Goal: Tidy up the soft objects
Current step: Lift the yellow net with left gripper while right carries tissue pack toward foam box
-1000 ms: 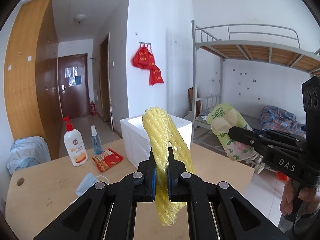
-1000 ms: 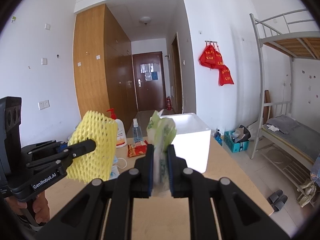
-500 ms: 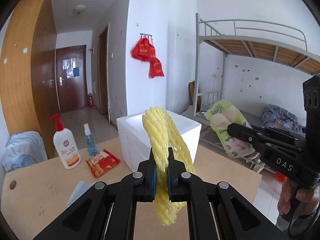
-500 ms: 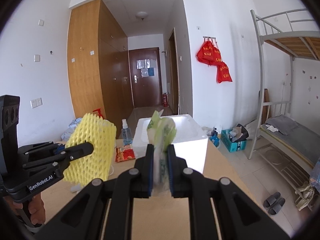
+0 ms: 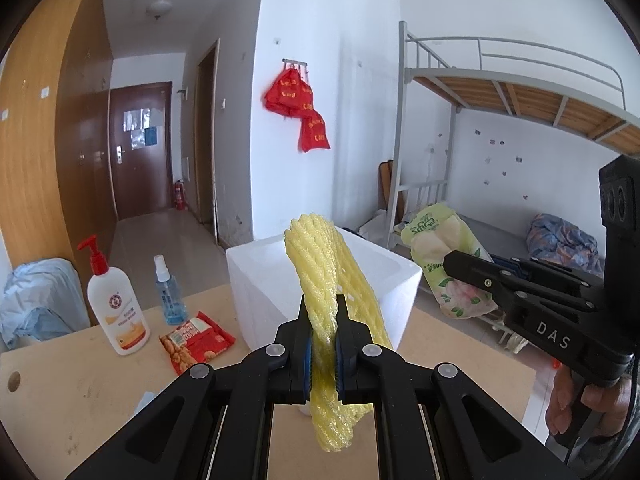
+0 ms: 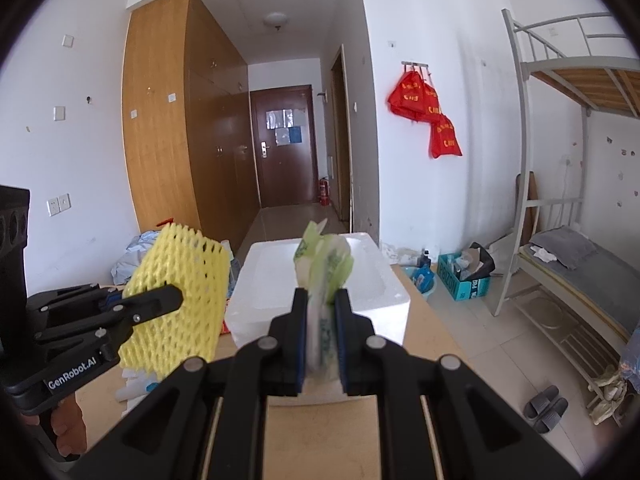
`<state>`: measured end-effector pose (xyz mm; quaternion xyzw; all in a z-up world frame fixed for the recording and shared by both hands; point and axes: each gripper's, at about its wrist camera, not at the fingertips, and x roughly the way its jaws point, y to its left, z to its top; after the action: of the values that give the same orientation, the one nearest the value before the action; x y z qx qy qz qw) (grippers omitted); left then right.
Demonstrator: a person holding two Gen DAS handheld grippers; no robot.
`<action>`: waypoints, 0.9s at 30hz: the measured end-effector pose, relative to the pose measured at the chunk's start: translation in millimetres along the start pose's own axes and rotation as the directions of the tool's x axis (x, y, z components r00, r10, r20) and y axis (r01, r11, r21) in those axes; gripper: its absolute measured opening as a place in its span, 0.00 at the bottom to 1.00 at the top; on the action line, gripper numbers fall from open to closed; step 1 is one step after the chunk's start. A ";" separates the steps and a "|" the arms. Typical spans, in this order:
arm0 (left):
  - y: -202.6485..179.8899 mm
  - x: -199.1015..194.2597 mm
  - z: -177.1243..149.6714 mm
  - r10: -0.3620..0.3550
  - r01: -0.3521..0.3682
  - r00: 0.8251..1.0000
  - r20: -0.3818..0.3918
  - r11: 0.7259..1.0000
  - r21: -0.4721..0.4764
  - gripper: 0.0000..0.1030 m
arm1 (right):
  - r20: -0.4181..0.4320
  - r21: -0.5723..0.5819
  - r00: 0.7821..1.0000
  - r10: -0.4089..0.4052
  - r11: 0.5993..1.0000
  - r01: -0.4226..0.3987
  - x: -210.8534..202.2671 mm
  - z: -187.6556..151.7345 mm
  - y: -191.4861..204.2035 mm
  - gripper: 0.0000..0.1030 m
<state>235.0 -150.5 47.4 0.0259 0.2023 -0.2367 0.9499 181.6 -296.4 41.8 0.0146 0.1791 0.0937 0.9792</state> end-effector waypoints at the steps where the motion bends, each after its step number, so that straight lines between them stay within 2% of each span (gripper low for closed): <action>1: 1.9 2.2 2.5 0.002 -0.002 1.000 0.001 1.000 -0.005 0.08 | 0.003 -0.003 1.000 0.001 1.000 -0.001 1.0 2.2 0.8 0.15; 8: 7.0 12.4 15.3 0.011 -0.011 1.000 0.015 1.000 -0.006 0.08 | -0.003 -0.018 1.000 0.007 1.000 -0.007 18.0 14.3 0.6 0.15; 19: 13.8 35.2 26.5 0.000 0.000 1.000 -0.016 1.000 -0.027 0.08 | -0.035 0.008 0.999 0.028 1.000 -0.027 35.4 20.6 -13.1 0.15; 27: 15.9 48.8 50.5 -0.014 0.014 1.000 -0.007 1.000 -0.025 0.08 | -0.041 0.005 0.999 0.026 1.000 -0.026 51.3 32.6 -15.8 0.15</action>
<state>300.4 -165.1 73.6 0.0136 0.2086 -0.2407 0.9478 243.0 -302.1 53.4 0.0174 0.1993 0.1064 0.9740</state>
